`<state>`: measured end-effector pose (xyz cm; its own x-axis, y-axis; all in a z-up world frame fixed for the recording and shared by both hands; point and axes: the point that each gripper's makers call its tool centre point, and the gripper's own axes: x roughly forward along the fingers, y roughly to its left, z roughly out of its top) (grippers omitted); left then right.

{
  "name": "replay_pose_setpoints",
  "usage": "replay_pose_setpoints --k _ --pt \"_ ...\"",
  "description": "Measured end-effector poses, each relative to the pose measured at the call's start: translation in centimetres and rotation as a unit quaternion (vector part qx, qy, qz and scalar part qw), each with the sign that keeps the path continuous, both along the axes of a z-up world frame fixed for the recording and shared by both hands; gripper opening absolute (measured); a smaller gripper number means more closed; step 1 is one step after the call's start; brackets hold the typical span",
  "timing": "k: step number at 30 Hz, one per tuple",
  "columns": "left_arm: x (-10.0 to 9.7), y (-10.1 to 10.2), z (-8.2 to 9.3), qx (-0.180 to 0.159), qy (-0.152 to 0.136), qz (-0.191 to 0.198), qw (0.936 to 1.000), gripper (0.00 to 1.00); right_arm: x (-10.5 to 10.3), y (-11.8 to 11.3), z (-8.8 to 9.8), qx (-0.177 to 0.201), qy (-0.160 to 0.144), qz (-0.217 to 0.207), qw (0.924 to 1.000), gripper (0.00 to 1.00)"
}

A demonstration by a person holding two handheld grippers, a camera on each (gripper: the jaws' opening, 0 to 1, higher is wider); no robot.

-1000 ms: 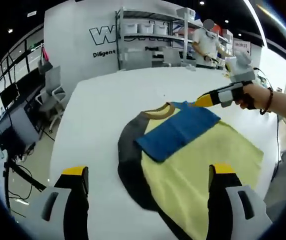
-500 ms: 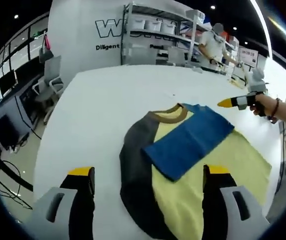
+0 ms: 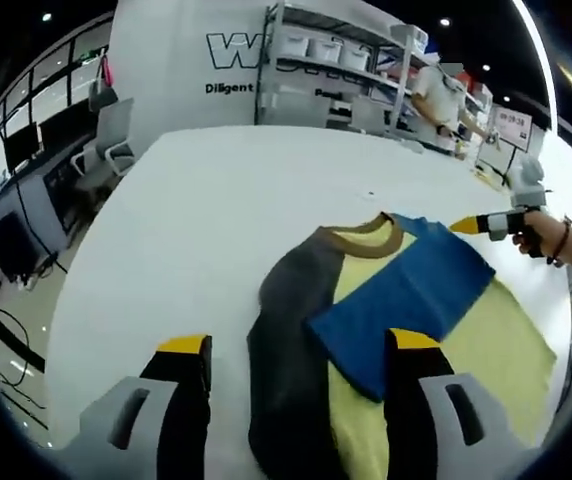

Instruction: Fold the garment on the visible template until the final outline fits inside the template.

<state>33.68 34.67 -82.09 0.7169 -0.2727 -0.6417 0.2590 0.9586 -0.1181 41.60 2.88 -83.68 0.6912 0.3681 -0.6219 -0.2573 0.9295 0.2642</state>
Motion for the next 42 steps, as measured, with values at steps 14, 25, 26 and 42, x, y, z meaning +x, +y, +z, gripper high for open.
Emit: replay_pose_setpoints --k 14,25,26,42 --pt "0.4 1.5 -2.6 0.041 0.031 0.028 0.9983 0.35 -0.1 0.2 -1.2 -0.03 0.008 -0.017 0.9994 0.08" --pt "0.9 0.7 -2.7 0.071 0.02 0.01 0.9972 0.07 0.0 -0.7 -1.3 -0.05 0.009 -0.015 0.9986 0.0" --pt "1.0 0.6 -2.7 0.071 0.02 0.01 0.9973 0.07 0.0 -0.8 -1.3 -0.05 0.009 -0.014 0.9986 0.0" --pt "3.2 -4.4 -2.5 0.073 0.001 -0.047 0.9962 0.06 -0.4 -6.6 -1.4 -0.064 0.025 -0.01 0.9976 0.0"
